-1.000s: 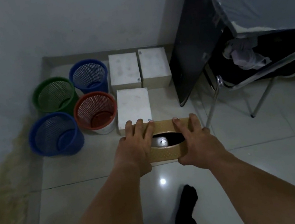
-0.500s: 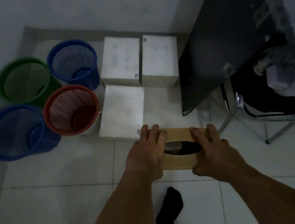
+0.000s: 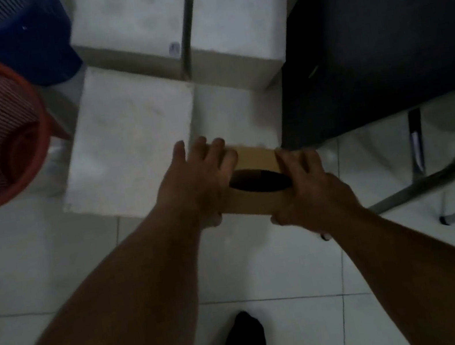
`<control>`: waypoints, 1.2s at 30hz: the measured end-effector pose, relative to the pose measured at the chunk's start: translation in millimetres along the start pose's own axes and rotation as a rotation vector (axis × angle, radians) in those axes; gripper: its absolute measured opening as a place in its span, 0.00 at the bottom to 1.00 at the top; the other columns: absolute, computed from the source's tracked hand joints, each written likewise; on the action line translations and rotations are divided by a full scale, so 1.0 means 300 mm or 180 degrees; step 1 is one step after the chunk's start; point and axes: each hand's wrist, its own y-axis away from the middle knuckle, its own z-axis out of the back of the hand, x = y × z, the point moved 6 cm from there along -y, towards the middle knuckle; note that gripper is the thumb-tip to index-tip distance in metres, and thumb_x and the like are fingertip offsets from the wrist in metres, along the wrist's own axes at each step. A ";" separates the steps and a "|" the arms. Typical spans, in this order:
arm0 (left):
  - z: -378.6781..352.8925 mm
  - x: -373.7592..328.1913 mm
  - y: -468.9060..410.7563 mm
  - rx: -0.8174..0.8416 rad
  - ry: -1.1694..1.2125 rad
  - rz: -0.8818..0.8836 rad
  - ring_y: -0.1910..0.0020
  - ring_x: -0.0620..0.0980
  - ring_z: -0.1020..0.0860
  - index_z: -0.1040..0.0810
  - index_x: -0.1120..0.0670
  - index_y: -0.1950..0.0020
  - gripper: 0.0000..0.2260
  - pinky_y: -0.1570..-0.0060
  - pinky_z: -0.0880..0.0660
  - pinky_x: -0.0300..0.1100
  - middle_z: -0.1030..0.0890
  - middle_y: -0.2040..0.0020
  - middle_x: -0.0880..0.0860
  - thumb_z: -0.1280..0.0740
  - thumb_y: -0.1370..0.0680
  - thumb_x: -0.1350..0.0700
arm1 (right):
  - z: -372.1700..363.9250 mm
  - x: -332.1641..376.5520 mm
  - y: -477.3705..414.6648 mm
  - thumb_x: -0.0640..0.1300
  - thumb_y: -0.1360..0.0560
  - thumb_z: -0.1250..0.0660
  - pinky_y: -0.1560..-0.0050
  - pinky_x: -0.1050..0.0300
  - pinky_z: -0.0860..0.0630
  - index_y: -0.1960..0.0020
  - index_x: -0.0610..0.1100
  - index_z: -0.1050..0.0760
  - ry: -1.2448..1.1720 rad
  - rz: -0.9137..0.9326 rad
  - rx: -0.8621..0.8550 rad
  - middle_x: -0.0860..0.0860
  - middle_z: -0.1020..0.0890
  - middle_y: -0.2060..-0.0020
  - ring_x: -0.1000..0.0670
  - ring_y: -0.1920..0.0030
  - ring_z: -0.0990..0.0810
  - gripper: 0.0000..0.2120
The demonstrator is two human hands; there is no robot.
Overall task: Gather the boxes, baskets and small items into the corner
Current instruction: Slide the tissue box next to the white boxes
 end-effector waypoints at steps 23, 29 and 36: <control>-0.306 0.059 -0.332 0.0050 -0.0521 -0.0190 0.27 0.66 0.40 0.46 0.58 0.25 0.43 0.27 0.51 0.59 0.43 0.24 0.64 0.28 0.30 0.43 | -0.267 -0.053 -0.354 0.62 0.37 0.22 0.40 0.38 0.27 0.24 0.62 0.66 0.0067 -0.0288 0.0205 0.45 0.61 0.22 0.32 0.33 0.31 0.61; -0.228 0.049 -0.227 0.0021 -0.0144 -0.0249 0.23 0.64 0.48 0.51 0.57 0.22 0.48 0.26 0.49 0.60 0.49 0.22 0.63 0.27 0.31 0.40 | -0.191 -0.016 -0.253 0.60 0.31 0.25 0.39 0.37 0.29 0.24 0.63 0.67 -0.0087 -0.0330 0.0268 0.46 0.63 0.22 0.32 0.32 0.34 0.55; 0.137 0.103 0.142 -0.0104 0.0391 0.0316 0.22 0.63 0.52 0.52 0.55 0.21 0.39 0.26 0.46 0.60 0.53 0.20 0.59 0.34 0.23 0.42 | 0.130 0.303 0.076 0.58 0.23 0.36 0.36 0.43 0.31 0.21 0.54 0.52 0.0331 0.0121 0.0068 0.45 0.57 0.21 0.37 0.28 0.39 0.37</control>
